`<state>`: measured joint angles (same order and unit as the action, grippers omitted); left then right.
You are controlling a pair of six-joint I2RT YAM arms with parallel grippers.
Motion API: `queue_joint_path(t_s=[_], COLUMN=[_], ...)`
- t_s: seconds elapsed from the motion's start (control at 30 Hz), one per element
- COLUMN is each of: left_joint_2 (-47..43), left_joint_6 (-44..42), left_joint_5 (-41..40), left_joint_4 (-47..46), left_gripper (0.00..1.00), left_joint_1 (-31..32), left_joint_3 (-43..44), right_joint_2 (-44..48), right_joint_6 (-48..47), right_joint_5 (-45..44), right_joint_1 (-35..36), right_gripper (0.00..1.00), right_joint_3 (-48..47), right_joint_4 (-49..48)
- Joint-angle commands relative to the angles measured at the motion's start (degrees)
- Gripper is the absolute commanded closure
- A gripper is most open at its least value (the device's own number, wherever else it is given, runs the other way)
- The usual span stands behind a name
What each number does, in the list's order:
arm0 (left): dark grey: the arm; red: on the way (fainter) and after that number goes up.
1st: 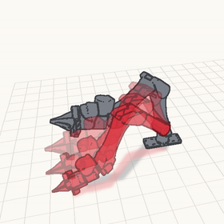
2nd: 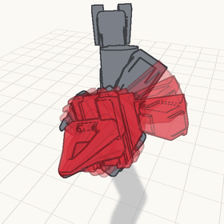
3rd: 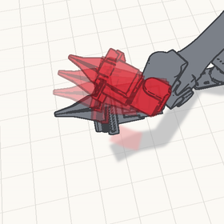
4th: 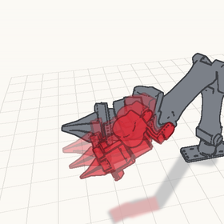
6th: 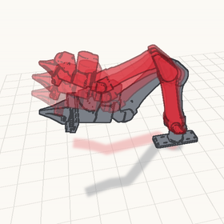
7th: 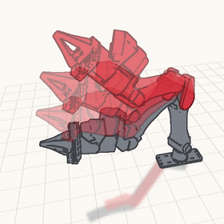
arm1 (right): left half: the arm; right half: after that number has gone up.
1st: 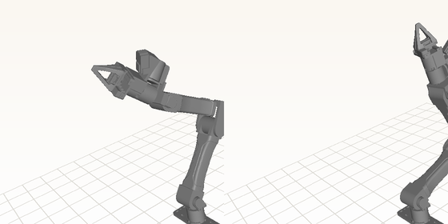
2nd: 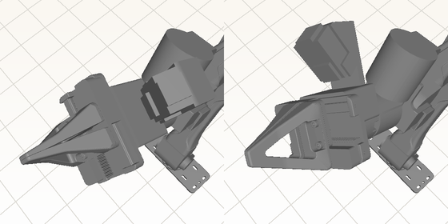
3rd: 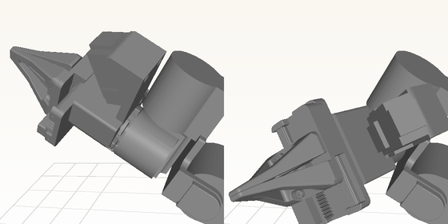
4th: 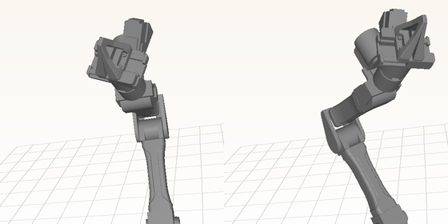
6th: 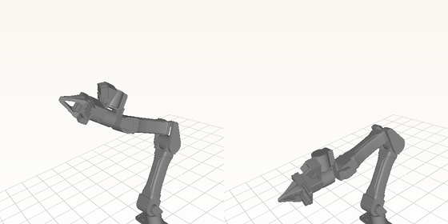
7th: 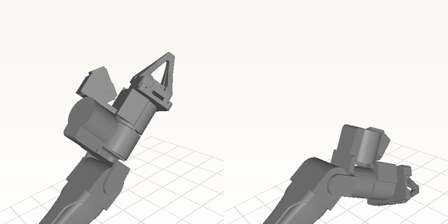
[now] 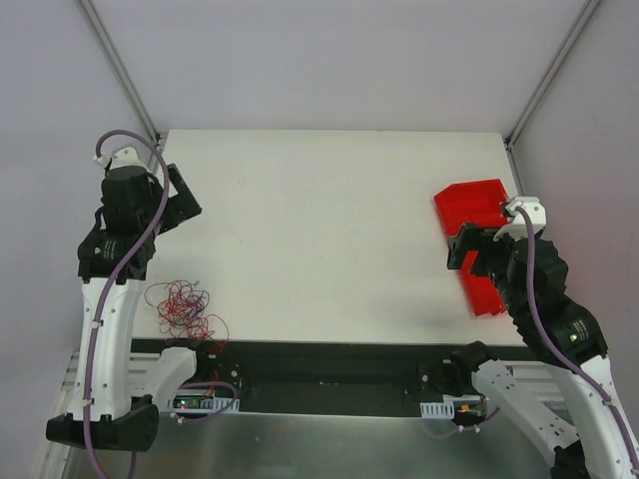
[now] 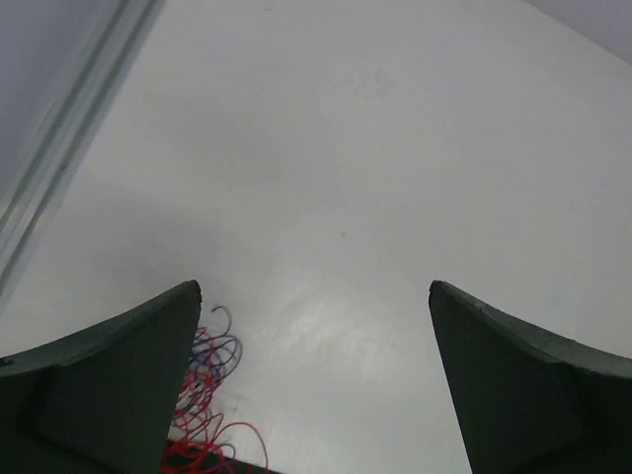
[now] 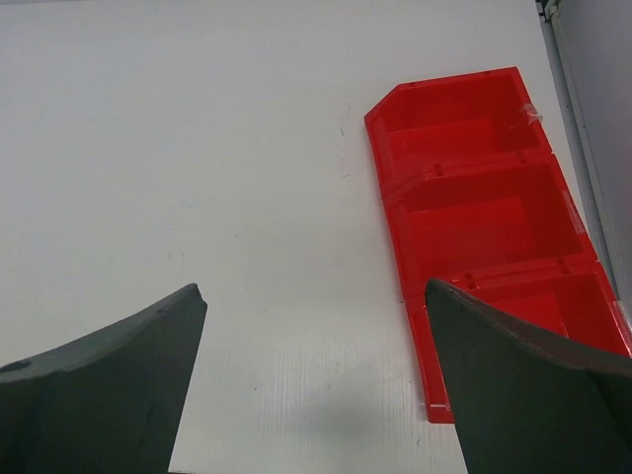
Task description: Untangle the cables
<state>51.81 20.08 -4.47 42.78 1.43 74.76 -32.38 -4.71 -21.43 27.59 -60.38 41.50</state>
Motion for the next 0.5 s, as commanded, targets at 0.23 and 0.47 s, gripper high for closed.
queue_joint_path(t_s=[0.23,0.47], left_joint_2=[12.54,9.8], left_joint_6=[27.9,30.02], left_joint_5=[-30.34,-15.06], left_joint_4=[28.07,17.25], left_gripper=[0.01,0.01], left_joint_1=[-2.73,-13.45], left_joint_3=[-1.44,-16.39], right_joint_2=[-2.95,-2.51], right_joint_6=[-1.27,-2.67], right_joint_5=[5.08,10.09], right_joint_1=[0.18,0.18], right_gripper=[0.04,0.04], right_joint_3=[-0.79,-0.88], right_joint_4=[-2.12,-3.35])
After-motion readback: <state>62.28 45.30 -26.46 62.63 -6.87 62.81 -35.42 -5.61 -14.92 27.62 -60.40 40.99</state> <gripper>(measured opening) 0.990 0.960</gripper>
